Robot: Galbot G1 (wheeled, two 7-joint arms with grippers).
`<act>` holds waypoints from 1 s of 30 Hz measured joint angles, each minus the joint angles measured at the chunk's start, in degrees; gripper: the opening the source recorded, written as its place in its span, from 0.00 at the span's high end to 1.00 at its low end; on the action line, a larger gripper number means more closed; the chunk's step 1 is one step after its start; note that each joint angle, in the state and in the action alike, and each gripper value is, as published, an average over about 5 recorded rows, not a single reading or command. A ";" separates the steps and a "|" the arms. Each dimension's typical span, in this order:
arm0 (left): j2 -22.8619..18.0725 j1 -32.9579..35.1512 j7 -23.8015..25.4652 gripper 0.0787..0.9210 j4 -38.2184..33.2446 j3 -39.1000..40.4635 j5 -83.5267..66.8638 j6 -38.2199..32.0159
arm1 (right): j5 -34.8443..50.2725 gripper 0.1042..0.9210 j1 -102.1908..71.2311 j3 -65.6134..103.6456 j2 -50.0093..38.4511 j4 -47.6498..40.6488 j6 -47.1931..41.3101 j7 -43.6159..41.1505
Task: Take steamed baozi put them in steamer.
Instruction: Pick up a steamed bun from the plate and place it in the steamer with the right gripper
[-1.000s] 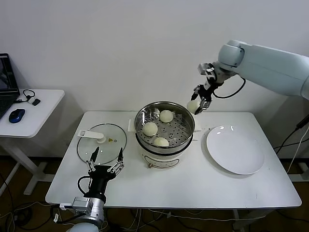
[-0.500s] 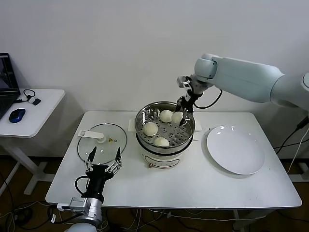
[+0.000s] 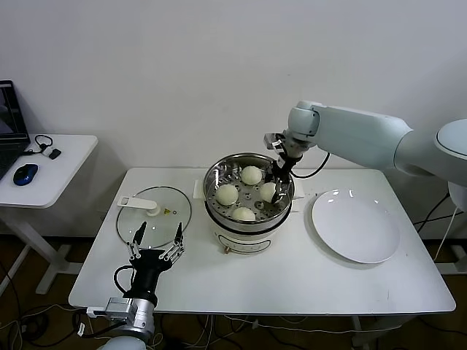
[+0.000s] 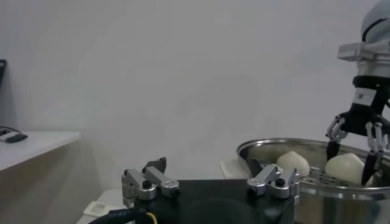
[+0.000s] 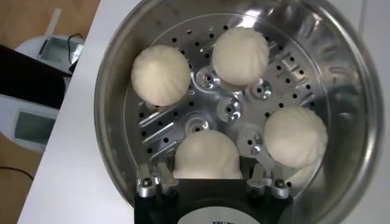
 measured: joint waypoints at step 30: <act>0.11 0.37 0.00 0.12 -0.10 -0.15 0.00 -0.08 | 0.05 0.12 0.04 2.75 -0.50 -0.95 0.63 -0.55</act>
